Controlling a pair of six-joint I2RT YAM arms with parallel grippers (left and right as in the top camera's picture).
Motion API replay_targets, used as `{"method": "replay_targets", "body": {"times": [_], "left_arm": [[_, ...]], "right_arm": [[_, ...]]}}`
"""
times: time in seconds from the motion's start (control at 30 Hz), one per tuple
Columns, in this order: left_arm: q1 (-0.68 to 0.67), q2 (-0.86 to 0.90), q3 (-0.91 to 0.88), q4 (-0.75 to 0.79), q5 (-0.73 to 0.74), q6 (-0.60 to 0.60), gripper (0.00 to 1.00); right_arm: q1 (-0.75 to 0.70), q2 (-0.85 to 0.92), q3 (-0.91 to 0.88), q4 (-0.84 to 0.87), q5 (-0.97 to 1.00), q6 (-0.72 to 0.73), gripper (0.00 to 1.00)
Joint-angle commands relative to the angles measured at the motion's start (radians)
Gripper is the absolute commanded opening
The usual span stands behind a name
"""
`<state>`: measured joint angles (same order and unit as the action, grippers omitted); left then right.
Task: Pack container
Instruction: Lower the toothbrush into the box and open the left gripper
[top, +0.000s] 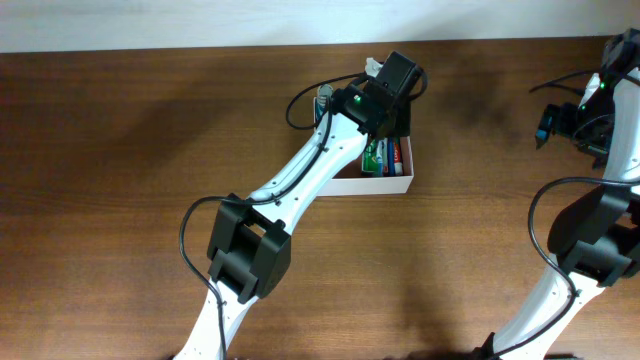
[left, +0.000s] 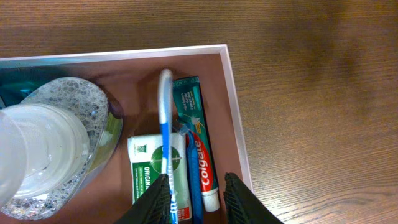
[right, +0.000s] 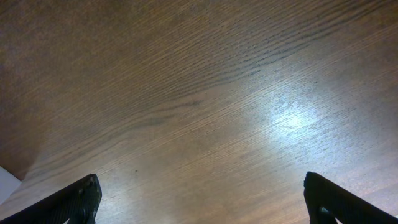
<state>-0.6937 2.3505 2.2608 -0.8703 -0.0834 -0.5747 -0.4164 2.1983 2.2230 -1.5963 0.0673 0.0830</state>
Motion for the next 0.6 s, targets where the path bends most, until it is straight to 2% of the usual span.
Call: {"method": "replay_targets", "body": {"times": [0.0,0.17,0.43,0.57], "left_arm": [[0.000,0.005,0.002,0.003,-0.007,0.039,0.34],[0.000,-0.029,0.053,-0.012,-0.007,0.138,0.53],[0.003,-0.206,0.171,-0.063,-0.012,0.257,0.65],[0.003,-0.338,0.174,-0.103,-0.025,0.351,0.82]], "right_arm": [[0.003,-0.036,-0.005,0.000,0.013,0.011,0.99],[0.003,-0.036,-0.006,0.000,0.013,0.011,0.99],[0.003,-0.036,-0.006,0.000,0.013,0.011,0.99],[0.003,-0.036,-0.006,0.000,0.013,0.011,0.99]]}}
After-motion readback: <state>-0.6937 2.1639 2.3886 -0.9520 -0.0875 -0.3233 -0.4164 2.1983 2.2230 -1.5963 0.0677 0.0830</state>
